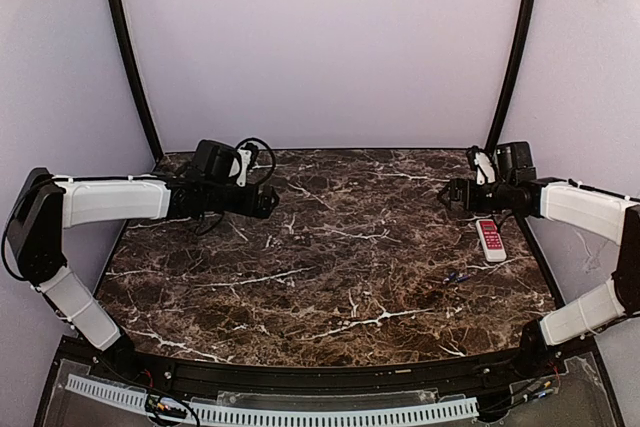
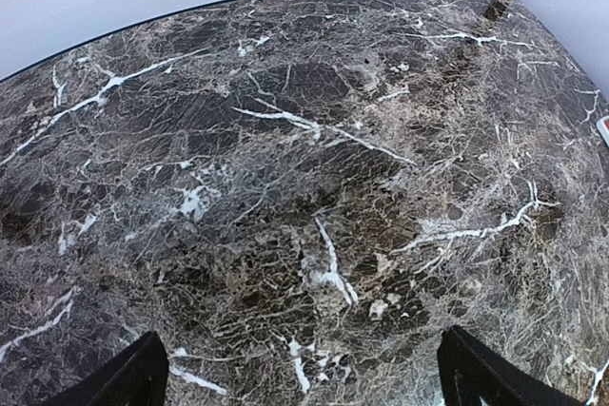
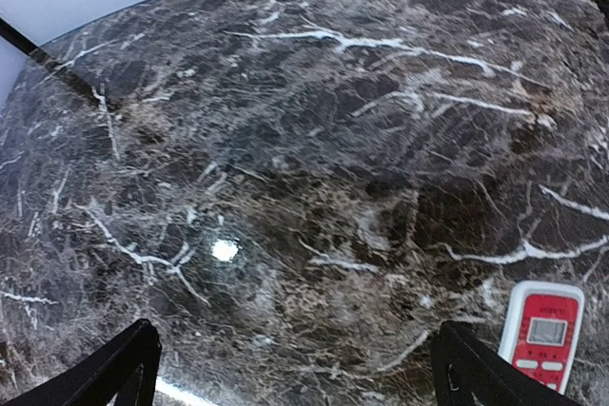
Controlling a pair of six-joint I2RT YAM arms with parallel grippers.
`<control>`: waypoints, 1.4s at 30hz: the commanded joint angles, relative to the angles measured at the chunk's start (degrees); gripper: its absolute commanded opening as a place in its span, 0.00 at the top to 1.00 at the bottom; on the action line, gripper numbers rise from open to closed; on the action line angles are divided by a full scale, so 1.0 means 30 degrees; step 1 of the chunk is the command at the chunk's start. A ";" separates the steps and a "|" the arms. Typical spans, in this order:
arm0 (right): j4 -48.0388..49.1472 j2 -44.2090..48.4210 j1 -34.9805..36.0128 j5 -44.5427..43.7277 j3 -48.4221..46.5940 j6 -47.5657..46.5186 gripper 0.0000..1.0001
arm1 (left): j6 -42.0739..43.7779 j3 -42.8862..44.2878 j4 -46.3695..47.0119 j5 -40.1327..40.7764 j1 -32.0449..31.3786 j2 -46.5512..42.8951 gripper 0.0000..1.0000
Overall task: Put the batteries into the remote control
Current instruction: Pick up the remote control from the center of the board.
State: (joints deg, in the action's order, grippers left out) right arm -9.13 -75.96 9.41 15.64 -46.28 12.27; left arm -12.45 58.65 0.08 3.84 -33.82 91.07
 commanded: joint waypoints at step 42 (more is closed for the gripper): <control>-0.5365 -0.5441 -0.2961 -0.6370 -0.0239 0.0604 0.30 | 0.0640 -0.0125 0.1750 -0.0279 -0.0505 -0.0528 0.00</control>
State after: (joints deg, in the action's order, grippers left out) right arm -25.10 -90.35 0.73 -5.04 -46.24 14.57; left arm -11.09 58.65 4.49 2.68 -34.96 91.18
